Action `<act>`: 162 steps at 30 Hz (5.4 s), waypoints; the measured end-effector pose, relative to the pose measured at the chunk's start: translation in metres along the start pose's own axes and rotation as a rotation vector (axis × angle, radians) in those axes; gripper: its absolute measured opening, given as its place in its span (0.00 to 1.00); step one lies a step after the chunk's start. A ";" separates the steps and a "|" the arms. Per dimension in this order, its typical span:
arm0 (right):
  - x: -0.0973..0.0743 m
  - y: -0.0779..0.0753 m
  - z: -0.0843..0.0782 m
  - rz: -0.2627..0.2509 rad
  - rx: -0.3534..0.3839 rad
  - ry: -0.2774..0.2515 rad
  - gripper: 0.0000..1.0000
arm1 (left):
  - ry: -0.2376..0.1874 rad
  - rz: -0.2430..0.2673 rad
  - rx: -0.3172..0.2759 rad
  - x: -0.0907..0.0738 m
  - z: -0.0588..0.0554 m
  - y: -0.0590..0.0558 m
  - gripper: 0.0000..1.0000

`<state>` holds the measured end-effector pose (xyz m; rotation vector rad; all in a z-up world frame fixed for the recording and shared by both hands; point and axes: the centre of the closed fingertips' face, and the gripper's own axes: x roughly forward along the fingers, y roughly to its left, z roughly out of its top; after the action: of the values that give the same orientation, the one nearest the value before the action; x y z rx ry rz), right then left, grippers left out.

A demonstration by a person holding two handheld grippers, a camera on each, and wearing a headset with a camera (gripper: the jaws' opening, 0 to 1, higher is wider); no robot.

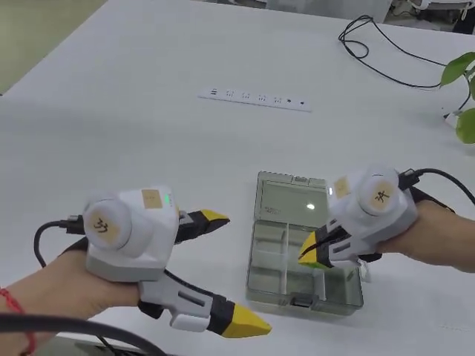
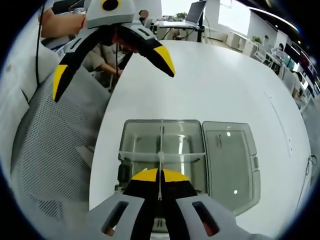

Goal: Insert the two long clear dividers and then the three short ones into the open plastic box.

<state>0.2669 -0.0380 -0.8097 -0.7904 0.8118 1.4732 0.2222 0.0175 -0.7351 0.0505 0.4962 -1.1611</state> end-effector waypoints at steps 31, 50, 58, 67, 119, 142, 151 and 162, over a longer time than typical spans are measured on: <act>-0.005 -0.003 0.000 -0.027 0.039 -0.016 0.12 | 0.001 0.006 -0.002 -0.005 -0.001 0.001 1.00; -0.034 -0.004 0.010 -0.060 0.097 -0.117 0.24 | 0.002 0.017 0.003 -0.008 0.002 0.006 1.00; -0.045 -0.003 0.008 -0.072 0.116 -0.144 0.30 | -0.001 0.021 0.008 -0.008 0.005 0.007 1.00; -0.059 -0.001 -0.003 -0.090 0.131 -0.149 0.40 | -0.006 0.026 0.010 -0.009 0.007 0.006 1.00; -0.095 0.037 -0.197 -0.047 0.105 0.293 0.53 | 0.003 0.032 -0.006 -0.013 0.003 0.005 1.00; -0.092 0.030 -0.217 -0.051 0.007 0.370 0.41 | 0.000 0.037 -0.022 -0.014 0.003 0.010 1.00; -0.092 0.032 -0.216 -0.056 0.010 0.377 0.33 | 0.002 0.035 -0.020 -0.013 0.002 0.010 1.00; -0.094 0.034 -0.207 -0.089 0.026 0.358 0.33 | -0.001 0.038 -0.015 -0.016 0.005 0.010 1.00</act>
<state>0.2412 -0.2649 -0.8367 -1.0751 1.0460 1.2560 0.2277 0.0343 -0.7265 0.0462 0.5014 -1.1201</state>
